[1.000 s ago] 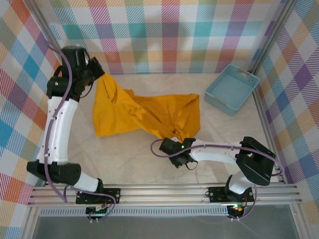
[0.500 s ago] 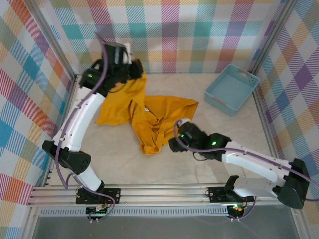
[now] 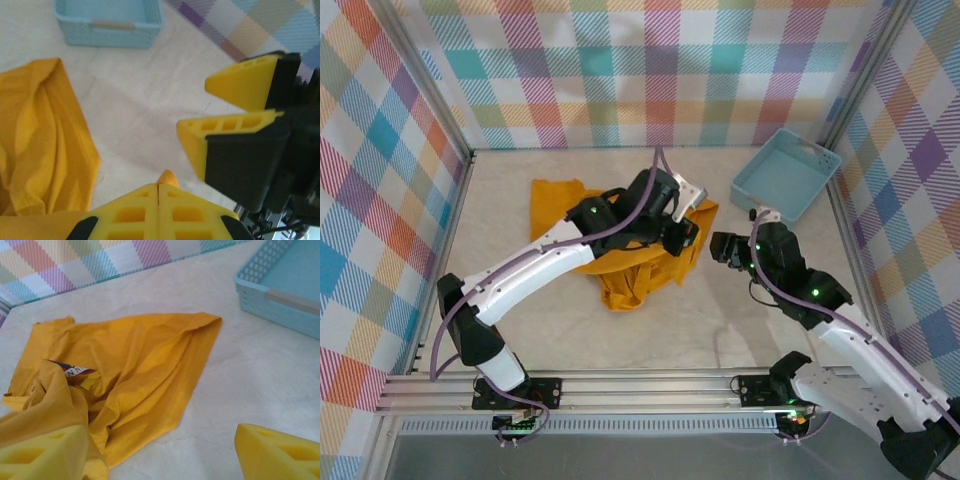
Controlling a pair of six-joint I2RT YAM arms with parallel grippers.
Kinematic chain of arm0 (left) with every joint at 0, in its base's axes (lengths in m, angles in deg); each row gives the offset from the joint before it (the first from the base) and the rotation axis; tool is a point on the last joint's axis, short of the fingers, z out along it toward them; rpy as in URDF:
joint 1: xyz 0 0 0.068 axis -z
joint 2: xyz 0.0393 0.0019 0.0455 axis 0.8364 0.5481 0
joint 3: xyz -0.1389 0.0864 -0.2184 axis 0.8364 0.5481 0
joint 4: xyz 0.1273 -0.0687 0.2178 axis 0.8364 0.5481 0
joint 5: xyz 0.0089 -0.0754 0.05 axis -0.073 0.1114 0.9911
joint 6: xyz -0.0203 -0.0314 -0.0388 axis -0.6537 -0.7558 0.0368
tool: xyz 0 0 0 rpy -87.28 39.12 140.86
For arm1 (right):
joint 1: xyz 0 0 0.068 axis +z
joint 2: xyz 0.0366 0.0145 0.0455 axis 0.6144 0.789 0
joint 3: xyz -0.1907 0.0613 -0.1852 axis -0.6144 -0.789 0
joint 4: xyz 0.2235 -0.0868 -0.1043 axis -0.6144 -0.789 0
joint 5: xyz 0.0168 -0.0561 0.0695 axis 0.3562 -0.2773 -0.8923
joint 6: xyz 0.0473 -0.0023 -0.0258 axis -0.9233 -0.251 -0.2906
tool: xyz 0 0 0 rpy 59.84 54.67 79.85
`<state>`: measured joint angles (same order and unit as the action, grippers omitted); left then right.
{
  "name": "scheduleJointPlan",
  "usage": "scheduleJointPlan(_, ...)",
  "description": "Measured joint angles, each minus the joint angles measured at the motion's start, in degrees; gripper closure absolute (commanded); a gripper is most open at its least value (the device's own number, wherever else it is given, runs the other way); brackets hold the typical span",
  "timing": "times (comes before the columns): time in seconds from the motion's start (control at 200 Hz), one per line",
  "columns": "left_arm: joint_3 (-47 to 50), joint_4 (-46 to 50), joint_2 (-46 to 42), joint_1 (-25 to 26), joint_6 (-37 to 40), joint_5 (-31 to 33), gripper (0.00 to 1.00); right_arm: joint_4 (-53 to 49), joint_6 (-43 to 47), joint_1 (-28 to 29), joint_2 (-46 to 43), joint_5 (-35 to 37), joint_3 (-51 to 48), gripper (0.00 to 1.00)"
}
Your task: Fold the inside-out t-shirt
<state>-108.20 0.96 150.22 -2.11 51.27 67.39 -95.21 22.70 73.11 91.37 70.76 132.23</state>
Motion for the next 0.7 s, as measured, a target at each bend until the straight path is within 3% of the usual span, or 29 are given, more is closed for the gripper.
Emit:
scheduleJointPlan(0.085,4.6,-1.8,0.1,1.3,0.3,0.0,0.93,-1.5,-1.0,-0.7,-0.8,0.1,-2.2,0.22)
scheduleJointPlan(0.16,9.0,-2.7,0.1,1.9,-0.1,0.4,0.75,-2.1,-1.1,-1.3,0.5,-0.9,-3.3,0.22)
scheduleJointPlan(0.29,19.9,-5.8,-2.3,2.7,-2.8,4.5,0.51,-1.6,0.5,-1.9,8.0,-5.6,-2.9,0.23)
scheduleJointPlan(0.375,29.5,-6.6,-9.0,2.8,-5.5,9.1,0.38,-1.8,2.4,-1.9,15.4,-9.1,-0.3,0.22)
scheduleJointPlan(0.545,42.8,-6.6,-27.1,2.6,-14.6,18.3,0.31,-1.7,5.9,-1.9,25.0,-14.8,4.1,0.25)
scheduleJointPlan(0.7,52.1,-6.8,-32.6,0.9,-23.7,21.9,0.24,-2.5,7.2,0.0,29.3,-17.7,4.1,0.26)
